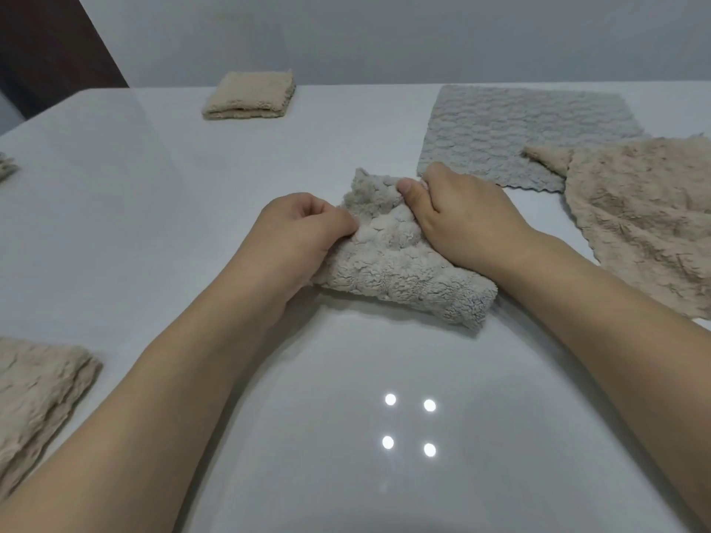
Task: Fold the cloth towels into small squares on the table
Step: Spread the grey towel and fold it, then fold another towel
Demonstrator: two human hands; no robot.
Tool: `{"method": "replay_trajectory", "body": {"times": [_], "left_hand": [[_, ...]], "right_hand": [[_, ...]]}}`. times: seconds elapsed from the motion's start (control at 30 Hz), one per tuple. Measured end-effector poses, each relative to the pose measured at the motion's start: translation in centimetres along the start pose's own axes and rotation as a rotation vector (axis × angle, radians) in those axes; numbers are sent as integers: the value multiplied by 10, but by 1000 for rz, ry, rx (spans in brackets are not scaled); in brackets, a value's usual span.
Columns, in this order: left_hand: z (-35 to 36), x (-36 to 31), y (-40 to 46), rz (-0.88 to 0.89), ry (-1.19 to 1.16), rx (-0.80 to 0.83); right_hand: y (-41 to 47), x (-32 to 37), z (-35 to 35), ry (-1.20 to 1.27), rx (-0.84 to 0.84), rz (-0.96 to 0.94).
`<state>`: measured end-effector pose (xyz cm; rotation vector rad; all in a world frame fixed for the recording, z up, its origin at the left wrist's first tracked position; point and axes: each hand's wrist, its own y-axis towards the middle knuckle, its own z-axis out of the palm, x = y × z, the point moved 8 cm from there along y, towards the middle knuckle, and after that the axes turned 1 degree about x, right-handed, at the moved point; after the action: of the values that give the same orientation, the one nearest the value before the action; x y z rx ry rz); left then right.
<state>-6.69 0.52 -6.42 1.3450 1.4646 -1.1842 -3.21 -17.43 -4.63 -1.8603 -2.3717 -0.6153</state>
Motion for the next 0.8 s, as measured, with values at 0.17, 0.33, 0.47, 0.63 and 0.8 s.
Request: {"method": "replay_trajectory", "body": {"times": [0.17,0.33,0.47,0.63,0.8], "left_hand": [[6,-3,-4,14,-43,68],[13,-13,-12,90,-174,143],[13,-15,-14,100,-333,138],[17,-18,-15,137,-355,163],[17,-18,-14,144,-255,185]], "right_hand": [[2,-3,-4,39,-20,35],[1,-4,-3,56,3,46],[4,-7,-1,67,39,79],[6,-11,0,225,6,64],[4,-9,-3,270,-34,11]]}}
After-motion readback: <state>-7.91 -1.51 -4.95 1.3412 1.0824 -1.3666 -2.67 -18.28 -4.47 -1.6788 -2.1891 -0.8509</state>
